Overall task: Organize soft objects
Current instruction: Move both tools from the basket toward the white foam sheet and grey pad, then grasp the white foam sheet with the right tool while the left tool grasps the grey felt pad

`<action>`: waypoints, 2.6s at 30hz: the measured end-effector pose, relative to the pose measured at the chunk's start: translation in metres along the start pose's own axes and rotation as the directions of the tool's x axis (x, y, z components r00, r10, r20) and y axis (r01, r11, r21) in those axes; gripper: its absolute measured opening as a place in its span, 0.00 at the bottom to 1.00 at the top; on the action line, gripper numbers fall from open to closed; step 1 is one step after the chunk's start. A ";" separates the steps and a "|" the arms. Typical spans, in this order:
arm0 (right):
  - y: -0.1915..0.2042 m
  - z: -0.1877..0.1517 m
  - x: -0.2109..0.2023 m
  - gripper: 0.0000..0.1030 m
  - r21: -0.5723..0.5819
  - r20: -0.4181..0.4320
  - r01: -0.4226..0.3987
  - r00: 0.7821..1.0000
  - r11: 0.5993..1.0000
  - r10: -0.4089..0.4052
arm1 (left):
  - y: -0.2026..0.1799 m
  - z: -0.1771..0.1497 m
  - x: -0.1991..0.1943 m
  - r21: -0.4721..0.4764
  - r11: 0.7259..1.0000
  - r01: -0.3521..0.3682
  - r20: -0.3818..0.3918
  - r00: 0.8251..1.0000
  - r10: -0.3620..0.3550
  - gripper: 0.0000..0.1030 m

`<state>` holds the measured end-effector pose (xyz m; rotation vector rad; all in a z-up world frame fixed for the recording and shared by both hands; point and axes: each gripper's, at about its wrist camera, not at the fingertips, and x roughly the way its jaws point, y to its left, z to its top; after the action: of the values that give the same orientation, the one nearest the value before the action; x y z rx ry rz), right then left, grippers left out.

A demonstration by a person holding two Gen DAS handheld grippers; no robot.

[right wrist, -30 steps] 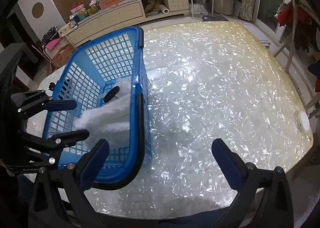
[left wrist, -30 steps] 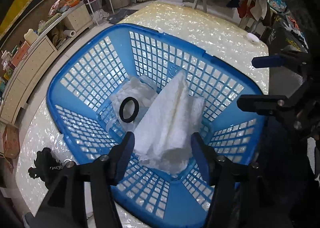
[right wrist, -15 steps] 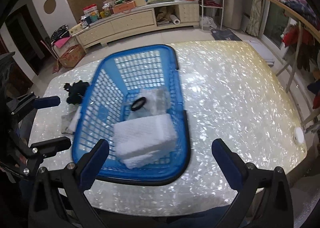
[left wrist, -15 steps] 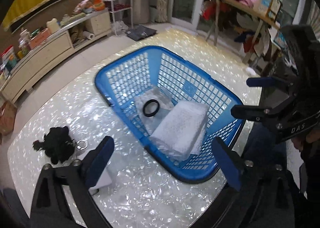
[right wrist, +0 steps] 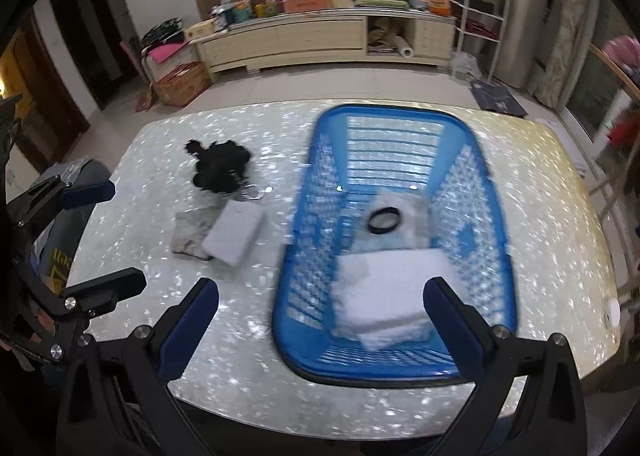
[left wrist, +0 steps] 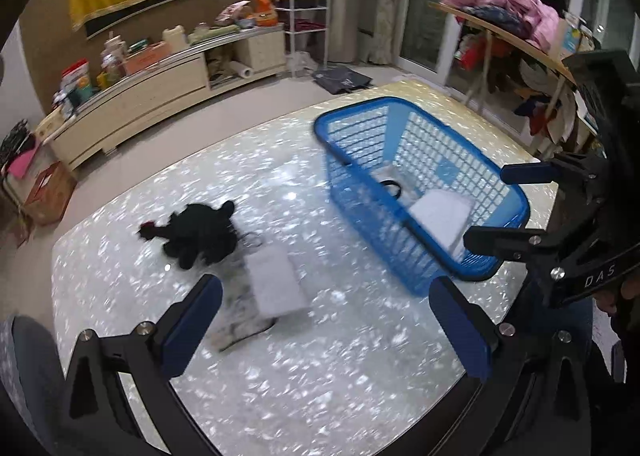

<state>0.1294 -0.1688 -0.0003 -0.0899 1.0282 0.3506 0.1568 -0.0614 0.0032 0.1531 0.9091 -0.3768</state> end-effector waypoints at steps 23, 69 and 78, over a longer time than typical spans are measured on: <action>0.121 0.024 0.097 1.00 -0.213 -0.106 -0.082 0.993 0.974 0.060 | 0.118 -0.082 -0.013 -0.233 0.969 -0.087 -0.052 0.996 0.077 1.00; 0.089 0.063 0.237 0.75 0.124 -0.345 0.034 0.938 0.992 0.012 | 0.167 -0.077 0.163 -0.211 0.973 -0.099 -0.329 0.944 0.025 0.89; 0.094 0.055 0.233 0.57 0.083 -0.333 0.020 0.943 0.996 0.009 | 0.149 -0.067 0.164 -0.196 0.978 -0.065 -0.332 0.943 -0.004 0.30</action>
<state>0.2526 -0.0105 -0.1617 -0.0768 1.3774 0.2912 0.2551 0.0536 -0.1717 0.0405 1.2711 -0.2281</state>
